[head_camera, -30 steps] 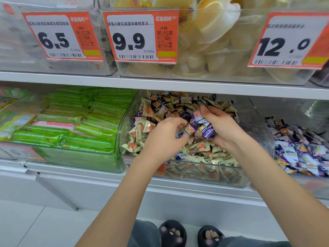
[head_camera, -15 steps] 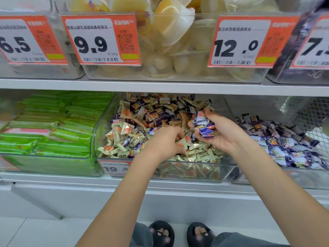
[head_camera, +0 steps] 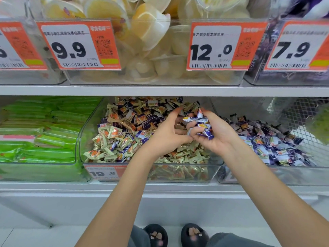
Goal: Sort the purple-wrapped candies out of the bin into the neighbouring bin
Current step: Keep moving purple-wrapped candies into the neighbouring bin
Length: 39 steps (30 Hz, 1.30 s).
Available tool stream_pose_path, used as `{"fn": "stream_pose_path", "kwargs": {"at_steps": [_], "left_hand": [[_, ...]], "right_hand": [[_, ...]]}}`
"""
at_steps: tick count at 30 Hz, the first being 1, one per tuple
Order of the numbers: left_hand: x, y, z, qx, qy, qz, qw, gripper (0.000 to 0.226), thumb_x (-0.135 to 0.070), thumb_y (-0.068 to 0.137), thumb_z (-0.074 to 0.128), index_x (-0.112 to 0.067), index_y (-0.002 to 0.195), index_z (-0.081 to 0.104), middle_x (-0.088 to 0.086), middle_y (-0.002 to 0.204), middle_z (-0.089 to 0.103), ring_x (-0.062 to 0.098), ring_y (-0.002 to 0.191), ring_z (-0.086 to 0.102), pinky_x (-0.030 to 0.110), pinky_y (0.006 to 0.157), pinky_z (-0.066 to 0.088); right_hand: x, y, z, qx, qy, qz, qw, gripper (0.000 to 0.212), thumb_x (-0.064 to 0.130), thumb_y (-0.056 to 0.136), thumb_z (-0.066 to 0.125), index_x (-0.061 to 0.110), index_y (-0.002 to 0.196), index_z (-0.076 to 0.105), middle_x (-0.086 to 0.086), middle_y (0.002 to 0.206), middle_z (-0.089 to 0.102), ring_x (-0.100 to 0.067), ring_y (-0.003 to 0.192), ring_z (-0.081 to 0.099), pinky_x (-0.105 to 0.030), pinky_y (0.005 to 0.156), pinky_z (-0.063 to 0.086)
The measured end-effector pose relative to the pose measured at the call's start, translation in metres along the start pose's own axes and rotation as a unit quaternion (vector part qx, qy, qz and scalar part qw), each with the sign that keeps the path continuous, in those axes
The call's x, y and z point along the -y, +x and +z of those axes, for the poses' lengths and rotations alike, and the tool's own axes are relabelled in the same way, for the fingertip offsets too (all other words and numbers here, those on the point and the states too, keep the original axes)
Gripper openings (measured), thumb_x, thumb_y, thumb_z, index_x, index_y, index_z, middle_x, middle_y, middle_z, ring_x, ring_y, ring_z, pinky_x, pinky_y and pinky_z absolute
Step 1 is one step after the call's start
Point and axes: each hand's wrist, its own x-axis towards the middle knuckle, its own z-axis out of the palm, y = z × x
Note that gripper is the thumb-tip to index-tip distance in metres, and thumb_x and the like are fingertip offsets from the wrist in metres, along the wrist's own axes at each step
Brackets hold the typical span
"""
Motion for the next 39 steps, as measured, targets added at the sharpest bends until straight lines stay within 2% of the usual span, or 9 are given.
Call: {"fn": "stream_pose_path", "kwargs": {"at_steps": [6, 11, 18, 20, 22, 25, 29, 33, 39], "left_hand": [[-0.004, -0.003, -0.009, -0.007, -0.044, 0.013, 0.999, 0.056, -0.005, 0.074, 0.077, -0.03, 0.118, 0.055, -0.009, 0.097, 0.07, 0.008, 0.08, 0.071, 0.018, 0.073, 0.055], [-0.005, -0.004, -0.017, -0.042, -0.076, 0.009, 0.996, 0.048, -0.006, 0.073, 0.079, -0.022, 0.115, 0.061, -0.007, 0.104, 0.069, 0.006, 0.084, 0.07, 0.013, 0.066, 0.053], [0.011, -0.012, -0.007, -0.007, 0.114, 0.018, 0.993, 0.029, -0.015, 0.076, 0.077, -0.025, 0.103, 0.068, -0.013, 0.096, 0.067, -0.006, 0.079, 0.063, 0.003, 0.064, 0.046], [0.016, -0.011, -0.004, -0.024, 0.169, 0.028, 0.985, 0.026, -0.015, 0.078, 0.076, -0.027, 0.1, 0.068, -0.015, 0.092, 0.066, -0.004, 0.079, 0.062, 0.007, 0.068, 0.048], [0.019, -0.01, 0.001, -0.026, 0.214, 0.034, 0.976, 0.023, -0.017, 0.08, 0.073, -0.028, 0.099, 0.068, -0.017, 0.09, 0.064, -0.004, 0.081, 0.06, 0.014, 0.075, 0.05], [0.021, -0.007, 0.005, -0.01, 0.248, 0.039, 0.968, 0.018, -0.019, 0.083, 0.069, -0.032, 0.096, 0.067, -0.019, 0.089, 0.064, -0.006, 0.083, 0.058, 0.013, 0.077, 0.048], [0.024, -0.008, -0.003, -0.017, 0.278, 0.035, 0.96, 0.016, -0.02, 0.084, 0.069, -0.034, 0.093, 0.066, -0.022, 0.089, 0.062, -0.01, 0.084, 0.057, 0.004, 0.071, 0.04], [0.025, -0.011, -0.005, -0.013, 0.313, 0.038, 0.949, 0.016, -0.024, 0.086, 0.066, -0.037, 0.095, 0.065, -0.026, 0.091, 0.06, -0.01, 0.082, 0.056, 0.006, 0.07, 0.04], [0.026, -0.021, -0.017, -0.004, 0.332, 0.051, 0.942, 0.017, -0.028, 0.087, 0.065, -0.043, 0.095, 0.065, -0.032, 0.098, 0.053, -0.019, 0.083, 0.053, 0.002, 0.063, 0.035]], "right_hand": [[0.001, -0.003, -0.002, 0.039, 0.038, 0.032, 0.998, 0.022, 0.026, 0.099, 0.045, 0.006, 0.091, 0.047, -0.013, 0.086, 0.051, -0.014, 0.048, 0.049, -0.018, 0.032, 0.035], [0.016, -0.02, -0.001, 0.008, -0.041, -0.07, 0.997, 0.015, 0.02, 0.096, 0.049, 0.007, 0.089, 0.046, -0.009, 0.058, 0.051, -0.013, 0.048, 0.046, -0.018, 0.033, 0.034], [0.075, -0.055, -0.051, -0.076, -0.181, -0.228, 0.954, 0.028, 0.024, 0.099, 0.045, 0.01, 0.081, 0.06, -0.006, 0.071, 0.059, -0.018, 0.054, 0.054, -0.026, 0.044, 0.041], [0.085, -0.053, -0.073, -0.129, -0.28, -0.222, 0.925, 0.028, 0.032, 0.101, 0.041, 0.011, 0.1, 0.06, -0.009, 0.093, 0.067, -0.022, 0.079, 0.066, -0.033, 0.057, 0.051], [0.091, -0.054, -0.095, -0.127, -0.36, -0.169, 0.909, 0.045, 0.047, 0.101, 0.03, 0.02, 0.125, 0.056, -0.005, 0.137, 0.052, -0.021, 0.126, 0.048, -0.048, 0.09, 0.047], [0.102, -0.057, -0.105, -0.13, -0.392, -0.16, 0.897, 0.057, 0.059, 0.096, 0.023, 0.028, 0.14, 0.043, 0.003, 0.152, 0.034, -0.018, 0.139, 0.03, -0.063, 0.104, 0.029], [0.094, -0.055, -0.104, -0.181, -0.687, -0.223, 0.668, 0.045, 0.052, 0.098, 0.033, 0.037, 0.14, 0.039, 0.005, 0.145, 0.042, -0.022, 0.128, 0.043, -0.039, 0.099, 0.038], [0.062, -0.026, -0.12, -0.035, -0.911, 0.055, 0.407, 0.056, 0.063, 0.091, 0.04, 0.061, 0.14, 0.013, 0.019, 0.155, -0.016, -0.019, 0.143, -0.021, -0.064, 0.109, -0.01], [0.068, -0.002, -0.129, -0.165, -0.907, 0.054, 0.382, 0.052, 0.052, 0.099, 0.028, 0.061, 0.141, -0.002, 0.011, 0.155, -0.026, -0.028, 0.142, -0.026, -0.074, 0.103, -0.009]]}}
